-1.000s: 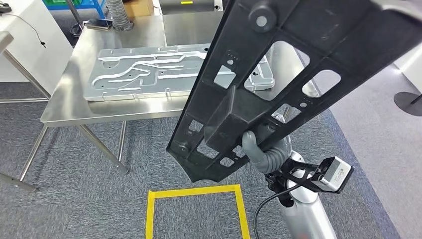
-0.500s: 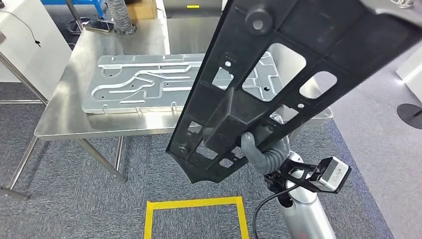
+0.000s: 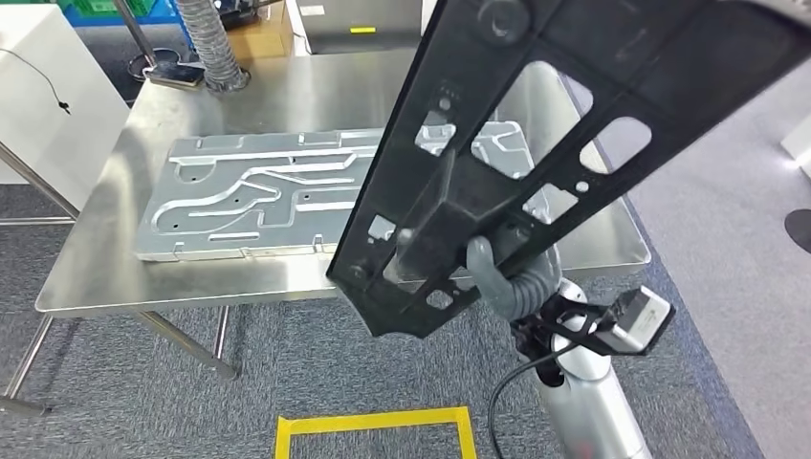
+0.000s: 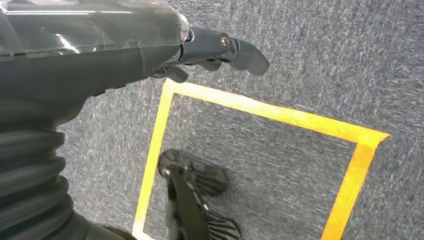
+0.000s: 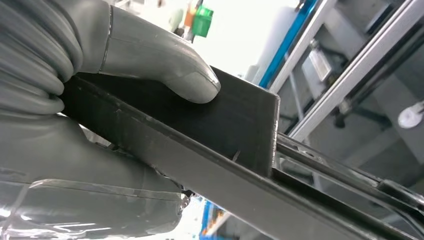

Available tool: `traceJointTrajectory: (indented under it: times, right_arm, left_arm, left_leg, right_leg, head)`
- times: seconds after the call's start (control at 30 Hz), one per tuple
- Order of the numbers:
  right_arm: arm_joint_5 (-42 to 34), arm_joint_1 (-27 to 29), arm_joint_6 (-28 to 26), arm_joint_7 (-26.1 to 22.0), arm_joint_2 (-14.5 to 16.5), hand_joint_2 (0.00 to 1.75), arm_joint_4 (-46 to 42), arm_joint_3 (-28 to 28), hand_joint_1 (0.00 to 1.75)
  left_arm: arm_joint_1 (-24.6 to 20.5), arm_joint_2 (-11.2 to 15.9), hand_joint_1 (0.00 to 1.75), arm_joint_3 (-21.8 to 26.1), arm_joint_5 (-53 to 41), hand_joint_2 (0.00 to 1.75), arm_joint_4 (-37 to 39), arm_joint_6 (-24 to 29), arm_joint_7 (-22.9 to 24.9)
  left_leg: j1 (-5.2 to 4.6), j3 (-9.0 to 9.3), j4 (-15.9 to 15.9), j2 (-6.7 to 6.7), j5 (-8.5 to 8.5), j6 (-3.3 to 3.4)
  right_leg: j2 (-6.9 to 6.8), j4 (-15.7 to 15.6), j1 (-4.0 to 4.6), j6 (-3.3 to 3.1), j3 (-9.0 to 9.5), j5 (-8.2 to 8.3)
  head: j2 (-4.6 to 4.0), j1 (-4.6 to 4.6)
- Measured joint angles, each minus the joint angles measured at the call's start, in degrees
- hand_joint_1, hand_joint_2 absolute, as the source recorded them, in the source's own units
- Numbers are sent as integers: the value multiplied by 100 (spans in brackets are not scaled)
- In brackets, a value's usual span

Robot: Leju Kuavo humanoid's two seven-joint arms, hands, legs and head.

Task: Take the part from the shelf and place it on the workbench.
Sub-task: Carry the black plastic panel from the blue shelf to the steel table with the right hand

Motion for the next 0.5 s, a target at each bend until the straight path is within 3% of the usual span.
traceJointTrajectory:
  times: [0.07,0.1,0.13,0.2,0.27,0.33,0.4,0.43,0.5]
  right_arm:
    - [461,-116,-392,137,-9,175,96,-36,175]
    - [829,-213,-702,233,-20,175,171,-48,175]
    - [1229,-327,-1044,333,-37,175,262,-57,175]
    - [2037,-606,-1691,542,-75,175,496,-64,175]
    - [3113,-968,-2323,899,-97,175,806,-45,175]
    - [4620,-1433,-2899,1460,-104,175,1232,32,175]
    - [6057,-1980,-3129,1957,-92,175,1800,235,175]
    - [6637,-2277,-3115,2122,-64,175,2156,392,175]
    - [7523,-2804,-3023,2333,42,175,2977,755,175]
  left_arm:
    - [21,-2,0,6,6,175,0,1,-8]
    - [27,-2,0,10,9,175,0,1,-13]
    - [30,-2,0,15,13,175,0,1,-17]
    - [46,-2,0,26,15,175,0,0,-25]
    - [61,-3,0,36,10,175,0,-5,-33]
    - [50,-4,0,39,-4,175,0,-17,-45]
    - [23,-3,0,39,-36,175,0,-36,-54]
    - [3,1,0,38,-61,175,0,-44,-56]
    - [-40,9,0,32,-110,175,0,-51,-58]
  left_leg:
    - [3,-392,324,11,-215,-14]
    - [4,-480,232,16,-166,-14]
    - [5,-502,-15,22,24,-10]
    - [-1,-469,-716,49,705,16]
    - [-31,-449,-1107,70,1120,88]
    - [-51,-420,-1165,64,1105,182]
    - [-38,-342,-1208,52,1073,250]
    - [-30,-293,-1221,51,1055,273]
    - [-26,-209,-1230,52,1000,299]
  right_leg:
    - [15,1,2,4,133,-120]
    - [23,1,-1,14,219,-188]
    - [28,2,-3,29,315,-260]
    - [27,14,-2,72,477,-410]
    - [43,24,11,138,541,-507]
    - [57,50,14,212,553,-532]
    - [31,240,-3,260,486,-565]
    - [16,470,-10,282,360,-626]
    - [0,1150,-15,321,-83,-842]
  head:
    - [0,0]
    - [0,0]
    - [0,0]
    - [-1,1]
    - [-1,0]
    - [-2,0]
    - [-2,1]
    - [-2,1]
    - [-1,1]
